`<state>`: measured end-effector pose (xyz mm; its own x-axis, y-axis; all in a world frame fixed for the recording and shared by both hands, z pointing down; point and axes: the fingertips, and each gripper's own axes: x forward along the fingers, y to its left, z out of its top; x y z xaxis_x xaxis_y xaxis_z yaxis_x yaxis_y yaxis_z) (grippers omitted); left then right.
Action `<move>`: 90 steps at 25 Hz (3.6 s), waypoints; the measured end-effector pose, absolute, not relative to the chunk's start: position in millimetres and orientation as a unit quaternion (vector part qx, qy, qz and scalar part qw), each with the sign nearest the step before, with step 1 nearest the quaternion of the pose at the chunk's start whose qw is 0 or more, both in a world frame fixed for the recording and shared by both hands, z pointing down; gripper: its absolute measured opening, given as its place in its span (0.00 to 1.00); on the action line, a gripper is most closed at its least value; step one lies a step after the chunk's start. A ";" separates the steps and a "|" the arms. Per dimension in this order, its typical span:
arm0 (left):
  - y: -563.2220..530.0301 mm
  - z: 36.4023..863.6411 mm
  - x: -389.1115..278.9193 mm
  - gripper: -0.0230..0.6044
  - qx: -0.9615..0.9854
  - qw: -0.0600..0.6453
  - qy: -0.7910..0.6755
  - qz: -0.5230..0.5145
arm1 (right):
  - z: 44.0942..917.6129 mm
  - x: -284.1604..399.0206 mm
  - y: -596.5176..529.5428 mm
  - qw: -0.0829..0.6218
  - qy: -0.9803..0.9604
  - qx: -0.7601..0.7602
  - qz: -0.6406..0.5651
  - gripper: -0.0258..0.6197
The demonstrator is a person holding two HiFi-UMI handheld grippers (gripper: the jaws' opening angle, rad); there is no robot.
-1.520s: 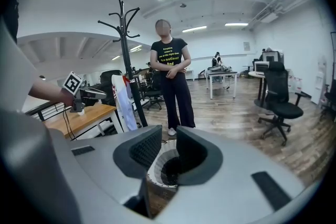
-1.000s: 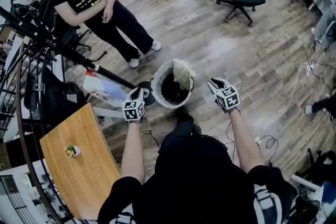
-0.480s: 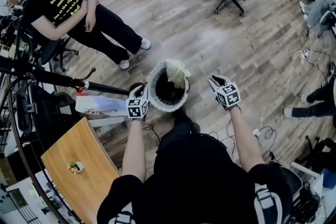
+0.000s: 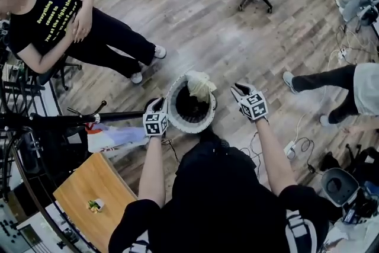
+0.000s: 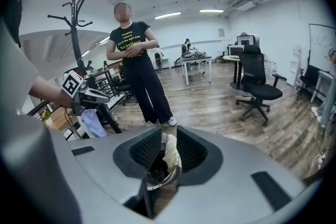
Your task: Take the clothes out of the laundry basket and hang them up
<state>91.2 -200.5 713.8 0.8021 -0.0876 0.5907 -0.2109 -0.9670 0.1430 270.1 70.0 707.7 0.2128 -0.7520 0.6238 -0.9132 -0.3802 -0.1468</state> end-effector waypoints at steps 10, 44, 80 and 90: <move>-215.7 742.1 108.7 0.13 0.940 0.103 -0.053 0.321 | 725.8 282.4 46.2 0.146 -0.535 0.767 0.323 0.19; -177.0 822.7 154.3 0.13 0.913 0.143 -0.119 0.362 | 819.8 344.5 -19.7 0.242 -0.670 0.614 0.341 0.20; -137.2 1177.3 237.3 0.52 0.886 0.025 0.004 0.464 | 1178.5 349.7 -70.3 0.398 -0.745 0.464 0.267 0.49; -130.0 1216.8 250.7 0.49 0.889 0.030 0.031 0.456 | 1213.4 330.5 -100.5 0.392 -0.767 0.444 0.247 0.42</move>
